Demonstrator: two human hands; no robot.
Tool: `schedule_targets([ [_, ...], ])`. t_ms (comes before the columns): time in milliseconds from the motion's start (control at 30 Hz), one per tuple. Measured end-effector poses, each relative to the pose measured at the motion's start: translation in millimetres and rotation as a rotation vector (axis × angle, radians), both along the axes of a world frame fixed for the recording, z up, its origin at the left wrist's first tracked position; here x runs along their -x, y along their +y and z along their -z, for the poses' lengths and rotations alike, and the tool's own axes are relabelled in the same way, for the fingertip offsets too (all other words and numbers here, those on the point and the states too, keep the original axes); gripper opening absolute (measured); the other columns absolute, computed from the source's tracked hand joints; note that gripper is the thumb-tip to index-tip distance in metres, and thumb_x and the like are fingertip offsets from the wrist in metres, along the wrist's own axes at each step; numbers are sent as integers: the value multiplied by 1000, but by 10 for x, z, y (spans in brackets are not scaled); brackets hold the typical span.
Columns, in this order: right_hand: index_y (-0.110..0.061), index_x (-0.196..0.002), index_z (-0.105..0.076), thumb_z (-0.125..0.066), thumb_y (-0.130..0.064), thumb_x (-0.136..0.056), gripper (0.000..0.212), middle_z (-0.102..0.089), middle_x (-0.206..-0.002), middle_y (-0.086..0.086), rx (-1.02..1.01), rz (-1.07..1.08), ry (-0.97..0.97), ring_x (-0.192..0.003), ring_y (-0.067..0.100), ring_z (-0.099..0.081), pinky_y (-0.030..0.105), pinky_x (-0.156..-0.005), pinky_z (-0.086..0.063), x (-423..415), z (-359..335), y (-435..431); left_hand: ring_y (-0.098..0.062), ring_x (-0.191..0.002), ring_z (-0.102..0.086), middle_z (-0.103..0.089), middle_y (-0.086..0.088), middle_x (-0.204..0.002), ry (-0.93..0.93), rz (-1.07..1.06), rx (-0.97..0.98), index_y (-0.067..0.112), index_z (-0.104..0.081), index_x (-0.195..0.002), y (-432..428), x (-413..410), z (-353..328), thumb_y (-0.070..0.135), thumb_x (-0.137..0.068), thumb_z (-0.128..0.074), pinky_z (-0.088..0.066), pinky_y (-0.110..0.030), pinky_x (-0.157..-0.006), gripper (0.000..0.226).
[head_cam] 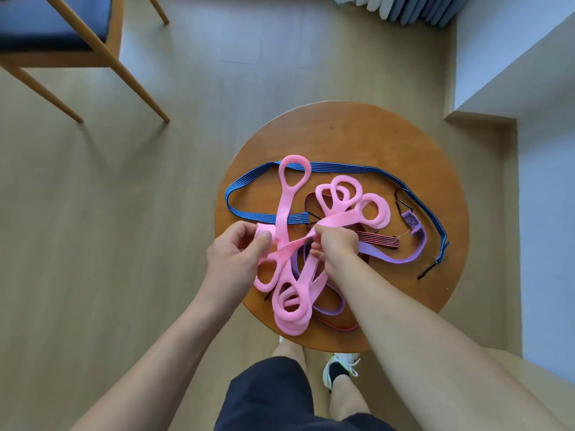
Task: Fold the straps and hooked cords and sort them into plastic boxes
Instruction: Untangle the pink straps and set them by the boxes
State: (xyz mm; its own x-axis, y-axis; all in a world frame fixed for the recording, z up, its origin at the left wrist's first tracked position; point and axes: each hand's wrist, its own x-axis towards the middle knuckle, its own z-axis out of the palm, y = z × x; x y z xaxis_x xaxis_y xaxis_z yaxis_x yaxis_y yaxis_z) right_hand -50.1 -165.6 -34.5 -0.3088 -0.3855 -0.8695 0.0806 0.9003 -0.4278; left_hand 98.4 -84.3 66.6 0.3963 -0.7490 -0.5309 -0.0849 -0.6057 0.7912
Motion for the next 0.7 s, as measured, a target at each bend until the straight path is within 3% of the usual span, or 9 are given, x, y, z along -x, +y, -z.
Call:
schedule_targets([
  [67,-7,-72,-60,-66,-12,-87,17,-59,-65,11,127,-100,13,-55,23,-57,38,-65,-53,75,-202,118,-8,-81,-69,-75,6,-87,-55,-10,8,23,-72,-89,22,-9,-12,29,-98,-67,-53,-18,-65,12],
  [167,-9,-75,-58,-63,-14,-94,20,-61,-76,12,255,-142,-67,-70,23,-60,42,-73,-52,269,-618,323,-15,-93,-66,-71,1,-98,-89,-23,17,23,-72,-89,8,3,-79,29,-98,-68,-55,-33,-78,11],
  [233,-5,-81,-63,-62,-15,-96,17,-65,-80,10,338,-153,-128,-77,22,-61,42,-77,-54,418,-931,383,-5,-98,-63,-66,5,-108,-126,-2,65,25,-71,-89,-28,18,-183,27,-96,-70,-57,-32,-82,7],
  [300,-10,-84,-66,-64,-16,-96,14,-70,-80,5,426,-168,-173,-79,18,-65,37,-78,-56,561,-1247,402,7,-101,-62,-64,9,-121,-106,32,146,23,-74,-90,-64,38,-308,23,-94,-74,-59,-25,-79,5],
  [400,-14,-84,-68,-68,-11,-92,9,-73,-75,-1,535,-174,-155,-73,9,-68,22,-66,-56,801,-1658,407,-9,-116,-67,-68,8,-129,12,75,235,16,-75,-85,-109,97,-491,21,-89,-79,-60,-36,-84,8],
  [467,-11,-87,-68,-72,-5,-87,8,-74,-74,1,574,-145,-104,-70,9,-68,19,-64,-54,985,-1882,409,-18,-107,-73,-74,0,-121,122,94,308,9,-70,-83,-164,185,-648,23,-83,-80,-62,-33,-75,17],
  [600,-6,-97,-70,-77,2,-80,20,-76,-83,9,655,-159,-8,-78,22,-72,33,-75,-59,1361,-2350,489,-24,-82,-75,-76,-18,-92,181,168,448,1,-62,-83,-251,455,-979,18,-80,-83,-61,-33,-73,27],
  [700,-9,-99,-72,-79,0,-79,23,-77,-87,7,754,-216,69,-84,22,-74,34,-78,-62,1702,-2734,635,-21,-72,-65,-66,-14,-81,228,210,522,19,-59,-84,-299,742,-1218,21,-83,-82,-55,-25,-64,23],
])
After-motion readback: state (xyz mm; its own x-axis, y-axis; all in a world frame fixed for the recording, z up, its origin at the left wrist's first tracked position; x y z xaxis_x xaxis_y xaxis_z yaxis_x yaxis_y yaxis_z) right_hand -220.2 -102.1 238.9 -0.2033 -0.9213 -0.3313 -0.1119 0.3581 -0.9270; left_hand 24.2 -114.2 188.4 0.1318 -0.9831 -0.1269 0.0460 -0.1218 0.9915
